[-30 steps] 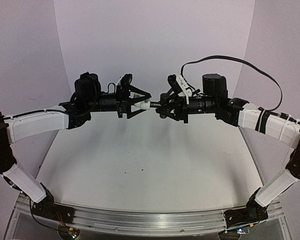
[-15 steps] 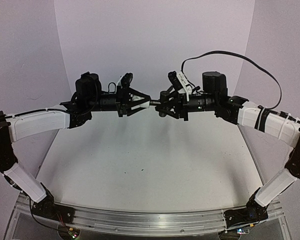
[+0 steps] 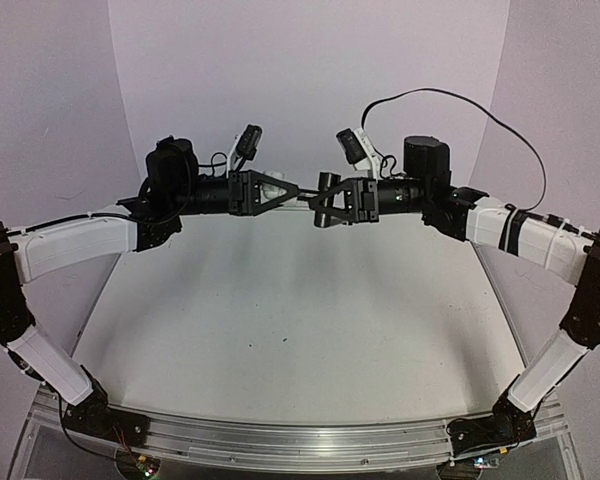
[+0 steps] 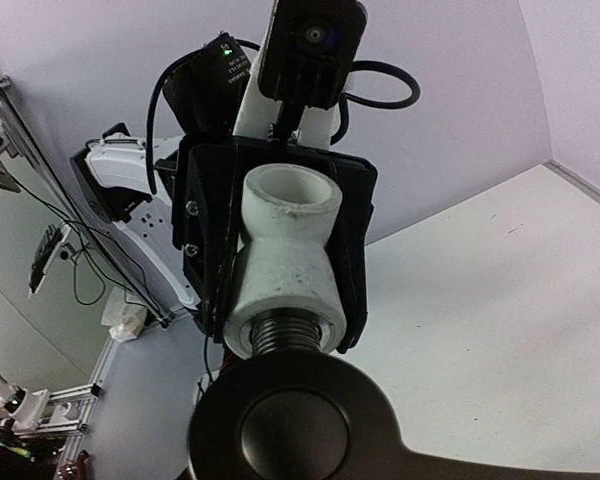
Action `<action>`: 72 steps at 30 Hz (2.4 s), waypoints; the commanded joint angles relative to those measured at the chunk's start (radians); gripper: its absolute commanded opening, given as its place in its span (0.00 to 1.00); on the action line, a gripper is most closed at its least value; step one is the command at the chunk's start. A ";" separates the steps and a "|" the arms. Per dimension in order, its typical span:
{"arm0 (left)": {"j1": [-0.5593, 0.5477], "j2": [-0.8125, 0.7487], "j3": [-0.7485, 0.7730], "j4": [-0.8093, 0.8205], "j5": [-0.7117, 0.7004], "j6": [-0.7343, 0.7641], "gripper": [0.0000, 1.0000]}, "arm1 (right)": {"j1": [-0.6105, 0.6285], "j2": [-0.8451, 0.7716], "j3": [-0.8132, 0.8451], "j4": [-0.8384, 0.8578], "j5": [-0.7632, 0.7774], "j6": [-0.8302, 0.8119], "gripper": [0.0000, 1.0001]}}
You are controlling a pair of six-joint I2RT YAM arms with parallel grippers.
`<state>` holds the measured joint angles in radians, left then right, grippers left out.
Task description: Install the water faucets
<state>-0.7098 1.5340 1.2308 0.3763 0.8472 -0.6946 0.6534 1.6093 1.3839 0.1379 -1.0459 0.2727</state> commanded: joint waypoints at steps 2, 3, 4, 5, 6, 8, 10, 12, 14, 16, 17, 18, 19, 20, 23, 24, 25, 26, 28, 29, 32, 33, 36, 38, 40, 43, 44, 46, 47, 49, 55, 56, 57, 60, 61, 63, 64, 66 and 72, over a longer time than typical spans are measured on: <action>-0.069 -0.013 0.032 0.030 0.158 0.300 0.00 | 0.059 0.059 0.097 0.253 -0.086 0.253 0.00; -0.069 -0.025 0.013 0.030 0.171 0.362 0.00 | 0.059 0.069 0.099 0.283 -0.096 0.289 0.00; -0.069 -0.041 0.001 0.028 0.176 0.438 0.00 | 0.060 0.074 0.103 0.299 -0.104 0.335 0.00; -0.069 -0.051 -0.009 0.021 0.187 0.500 0.00 | 0.061 0.080 0.106 0.312 -0.111 0.360 0.00; -0.069 -0.061 -0.011 0.010 0.205 0.570 0.00 | 0.061 0.084 0.111 0.318 -0.117 0.386 0.00; -0.069 -0.069 -0.006 -0.023 0.219 0.707 0.00 | 0.062 0.089 0.117 0.336 -0.127 0.426 0.00; -0.069 -0.058 0.021 -0.111 0.229 0.890 0.00 | 0.064 0.092 0.121 0.350 -0.134 0.473 0.00; -0.069 -0.042 0.065 -0.196 0.214 1.042 0.00 | 0.067 0.098 0.130 0.375 -0.150 0.516 0.00; -0.070 -0.012 0.136 -0.355 0.203 1.222 0.00 | 0.068 0.103 0.143 0.382 -0.165 0.548 0.00; -0.069 0.026 0.225 -0.509 0.183 1.405 0.00 | 0.068 0.106 0.153 0.383 -0.173 0.571 0.00; -0.069 0.048 0.268 -0.593 0.160 1.497 0.00 | 0.068 0.109 0.160 0.382 -0.181 0.582 0.00; -0.069 0.068 0.327 -0.666 0.138 1.572 0.00 | 0.068 0.112 0.167 0.381 -0.187 0.592 0.00; -0.069 0.090 0.376 -0.755 0.122 1.668 0.00 | 0.068 0.116 0.172 0.381 -0.193 0.602 0.00; -0.069 0.111 0.422 -0.838 0.105 1.759 0.00 | 0.068 0.119 0.177 0.380 -0.197 0.609 0.00; -0.070 0.156 0.563 -1.037 0.080 1.987 0.00 | 0.068 0.132 0.193 0.374 -0.208 0.621 0.00; -0.071 0.161 0.593 -1.090 0.075 2.057 0.00 | 0.068 0.138 0.199 0.371 -0.210 0.624 0.00; -0.072 0.160 0.604 -1.129 0.068 2.129 0.00 | 0.068 0.142 0.207 0.370 -0.208 0.629 0.00; -0.074 0.148 0.597 -1.142 0.049 2.187 0.00 | 0.068 0.148 0.212 0.370 -0.207 0.633 0.00; -0.074 0.117 0.571 -1.145 0.021 2.290 0.00 | 0.068 0.151 0.219 0.369 -0.196 0.638 0.00; -0.074 0.105 0.566 -1.144 0.007 2.319 0.00 | 0.068 0.153 0.221 0.370 -0.189 0.639 0.00; -0.074 0.088 0.576 -1.110 -0.015 2.247 0.00 | 0.068 0.149 0.225 0.368 -0.152 0.613 0.00; -0.073 0.077 0.569 -1.084 -0.013 2.196 0.04 | 0.067 0.143 0.224 0.366 -0.138 0.598 0.00; -0.071 0.018 0.436 -0.910 -0.023 2.063 0.45 | 0.060 0.129 0.219 0.363 -0.112 0.569 0.00; -0.070 -0.038 0.324 -0.741 -0.059 1.953 0.71 | 0.054 0.118 0.212 0.363 -0.100 0.553 0.00; -0.061 -0.082 0.229 -0.582 -0.105 1.822 0.89 | 0.041 0.100 0.199 0.365 -0.090 0.541 0.00; -0.020 -0.131 0.170 -0.462 -0.117 1.624 1.00 | 0.020 0.075 0.163 0.365 -0.080 0.521 0.00; -0.006 -0.147 0.157 -0.437 -0.120 1.554 1.00 | 0.014 0.064 0.145 0.365 -0.072 0.509 0.00; 0.014 -0.174 0.125 -0.390 -0.138 1.453 1.00 | 0.002 0.049 0.114 0.364 -0.065 0.486 0.00; 0.020 -0.192 0.109 -0.362 -0.150 1.394 1.00 | -0.004 0.043 0.102 0.364 -0.063 0.476 0.00; 0.024 -0.220 0.084 -0.330 -0.171 1.297 1.00 | -0.012 0.033 0.073 0.363 -0.059 0.445 0.00; 0.026 -0.277 0.033 -0.273 -0.139 0.957 1.00 | -0.036 -0.006 -0.003 0.277 -0.004 0.263 0.00; 0.026 -0.285 0.028 -0.268 -0.136 0.892 1.00 | -0.037 -0.014 -0.006 0.232 0.013 0.215 0.00; 0.026 -0.296 0.019 -0.269 -0.147 0.840 1.00 | -0.037 -0.021 -0.012 0.195 0.036 0.151 0.00; 0.027 -0.329 -0.020 -0.250 -0.329 0.604 1.00 | -0.037 -0.060 -0.050 0.130 0.093 -0.051 0.00; 0.029 -0.330 -0.026 -0.248 -0.398 0.505 1.00 | -0.036 -0.077 -0.073 0.125 0.115 -0.126 0.00; 0.057 -0.326 -0.040 -0.254 -0.409 0.267 1.00 | -0.035 -0.122 -0.117 0.121 0.155 -0.242 0.00; 0.072 -0.317 -0.054 -0.254 -0.375 0.169 0.99 | -0.033 -0.138 -0.138 0.118 0.181 -0.319 0.00; 0.104 -0.287 -0.071 -0.253 -0.279 -0.049 0.98 | -0.034 -0.175 -0.167 0.114 0.218 -0.410 0.00; 0.077 -0.109 -0.100 -0.050 0.000 -0.378 0.97 | -0.027 -0.222 -0.218 0.109 0.241 -0.554 0.00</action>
<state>-0.6008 1.3259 1.1614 0.1488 0.6453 -0.7229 0.6174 1.4686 1.1701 0.1503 -0.8406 -0.0851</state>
